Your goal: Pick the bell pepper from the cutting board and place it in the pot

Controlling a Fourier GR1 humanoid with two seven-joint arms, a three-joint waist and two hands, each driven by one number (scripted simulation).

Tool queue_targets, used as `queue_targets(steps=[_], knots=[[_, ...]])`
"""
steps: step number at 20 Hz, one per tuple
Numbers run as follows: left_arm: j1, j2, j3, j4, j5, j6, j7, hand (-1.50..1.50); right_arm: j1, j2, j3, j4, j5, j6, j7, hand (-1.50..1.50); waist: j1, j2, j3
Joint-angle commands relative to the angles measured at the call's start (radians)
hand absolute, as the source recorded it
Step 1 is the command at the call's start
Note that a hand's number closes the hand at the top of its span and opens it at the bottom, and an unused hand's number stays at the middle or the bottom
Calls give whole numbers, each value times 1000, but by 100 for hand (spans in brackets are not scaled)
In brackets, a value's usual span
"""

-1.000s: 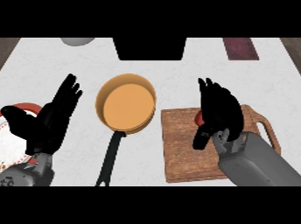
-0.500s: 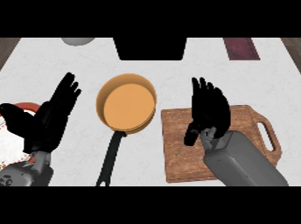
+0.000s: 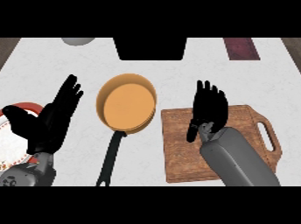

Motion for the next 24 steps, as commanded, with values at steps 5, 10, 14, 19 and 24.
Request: queue_targets(steps=[5, 10, 14, 19, 24], knots=[[28, -3, 20, 0, -19, -30, -29, 0, -11, 69, -36, 157, 69, 47, 77, -150, 2, 1, 0], [50, -27, 4, -62, -39, -6, 16, 0, 1, 41, -92, 166, 89, 94, 63, -150, 0, -2, 0], [1, -11, 60, -6, 1, -59, 19, 0, 49, 102, -79, 209, 129, 52, 61, -150, -2, 0, 0], [19, -47, 51, 47, -32, -79, -41, 0, 18, 71, -149, 263, 145, 76, -12, -150, -2, 1, 0], [5, -56, 84, 28, -45, -84, 2, 0, 31, 118, -130, 274, 189, -47, -166, 150, -1, 1, 1]])
